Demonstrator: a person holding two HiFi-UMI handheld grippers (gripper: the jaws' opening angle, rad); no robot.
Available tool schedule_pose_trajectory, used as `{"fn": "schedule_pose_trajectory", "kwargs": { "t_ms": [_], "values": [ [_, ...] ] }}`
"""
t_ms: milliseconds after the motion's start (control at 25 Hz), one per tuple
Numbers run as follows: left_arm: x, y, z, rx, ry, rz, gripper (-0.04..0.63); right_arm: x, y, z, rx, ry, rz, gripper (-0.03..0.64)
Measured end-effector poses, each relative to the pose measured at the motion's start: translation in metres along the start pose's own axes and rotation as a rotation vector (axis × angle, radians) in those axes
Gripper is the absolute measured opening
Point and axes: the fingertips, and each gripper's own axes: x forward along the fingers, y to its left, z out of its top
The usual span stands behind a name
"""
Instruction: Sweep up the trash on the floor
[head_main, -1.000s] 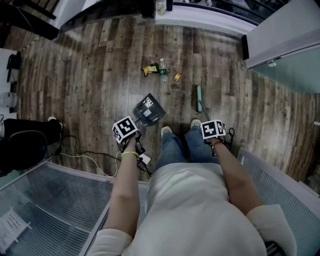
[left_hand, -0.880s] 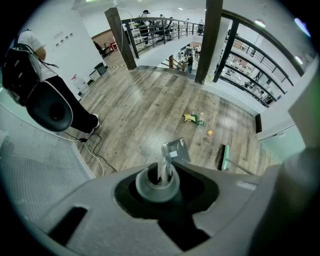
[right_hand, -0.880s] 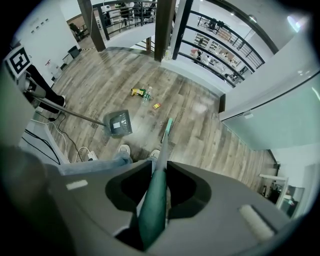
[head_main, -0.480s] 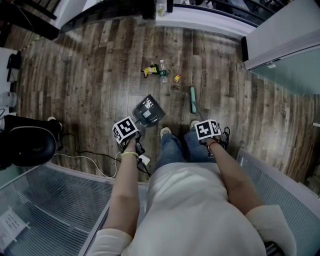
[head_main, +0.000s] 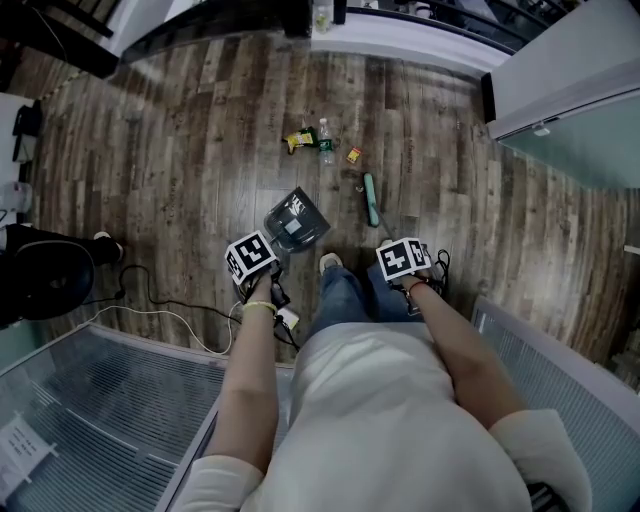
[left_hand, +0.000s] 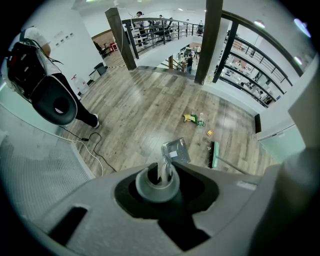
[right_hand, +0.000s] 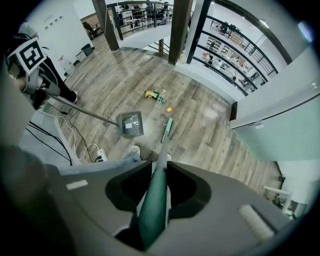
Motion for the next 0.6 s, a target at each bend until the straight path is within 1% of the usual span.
{"fn": "schedule_pose_trajectory", "kwargs": {
  "t_ms": [320,600],
  "values": [
    [0.000,0.001,-0.002,0.003,-0.001,-0.001,0.097,-0.002,0.027,0.007,-0.087,-0.006,0.020,0.101],
    [-0.001,-0.001,-0.001,0.004,-0.003,0.002,0.097,-0.005,0.040,0.010,-0.148,-0.004,0.036,0.101]
  ]
}}
